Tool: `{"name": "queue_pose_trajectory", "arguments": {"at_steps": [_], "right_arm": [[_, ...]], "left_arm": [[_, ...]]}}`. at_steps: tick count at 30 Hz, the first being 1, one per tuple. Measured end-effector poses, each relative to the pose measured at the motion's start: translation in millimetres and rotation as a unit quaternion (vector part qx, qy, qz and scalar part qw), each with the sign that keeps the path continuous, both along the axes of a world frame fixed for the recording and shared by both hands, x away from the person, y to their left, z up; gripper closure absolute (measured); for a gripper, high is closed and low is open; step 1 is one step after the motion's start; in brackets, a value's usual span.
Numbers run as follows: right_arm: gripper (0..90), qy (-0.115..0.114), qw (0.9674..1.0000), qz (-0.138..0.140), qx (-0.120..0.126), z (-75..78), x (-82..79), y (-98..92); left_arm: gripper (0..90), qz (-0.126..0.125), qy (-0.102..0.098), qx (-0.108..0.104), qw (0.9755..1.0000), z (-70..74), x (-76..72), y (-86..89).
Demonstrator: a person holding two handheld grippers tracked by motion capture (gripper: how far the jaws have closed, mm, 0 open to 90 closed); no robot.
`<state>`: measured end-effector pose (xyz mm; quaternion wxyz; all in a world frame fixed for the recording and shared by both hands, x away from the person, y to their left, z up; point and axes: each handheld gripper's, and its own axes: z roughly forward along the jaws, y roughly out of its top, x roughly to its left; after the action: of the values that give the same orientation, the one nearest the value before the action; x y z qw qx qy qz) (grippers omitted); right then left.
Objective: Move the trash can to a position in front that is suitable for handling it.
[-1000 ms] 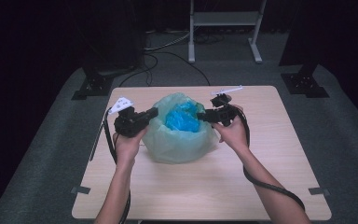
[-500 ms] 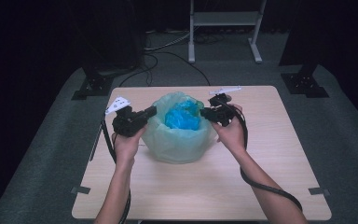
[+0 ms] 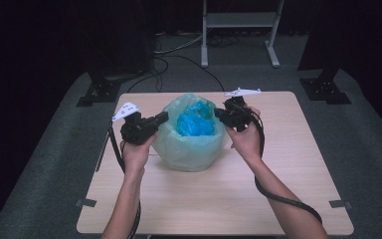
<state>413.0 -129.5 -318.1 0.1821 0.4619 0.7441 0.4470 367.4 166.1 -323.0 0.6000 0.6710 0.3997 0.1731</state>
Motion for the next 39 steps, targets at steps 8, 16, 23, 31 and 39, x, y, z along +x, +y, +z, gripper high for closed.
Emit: {"name": "queue_pose_trajectory", "arguments": {"at_steps": [8,16,23,31,39], "right_arm": [[90.0,0.034,0.9957,0.071,0.048,7.4,-3.2,6.9],[90.0,0.068,0.9874,0.119,0.080,6.1,-2.6,18.4],[90.0,0.090,0.9807,0.116,0.129,3.8,5.4,19.6],[90.0,0.105,0.9716,0.122,0.173,5.9,12.9,17.9],[83.9,0.140,0.9557,0.144,0.215,-0.4,19.3,15.7]], "left_arm": [[90.0,-0.018,0.001,0.000,0.9998,-2.1,1.5,-16.2],[90.0,-0.044,0.007,0.010,0.9989,-9.3,3.8,-38.7],[90.0,-0.058,0.012,0.027,0.9978,-15.9,3.7,-53.1],[90.0,-0.061,0.016,0.043,0.9971,-19.1,5.6,-60.8],[90.0,-0.062,0.017,0.047,0.9968,-19.2,4.9,-63.9]]}}
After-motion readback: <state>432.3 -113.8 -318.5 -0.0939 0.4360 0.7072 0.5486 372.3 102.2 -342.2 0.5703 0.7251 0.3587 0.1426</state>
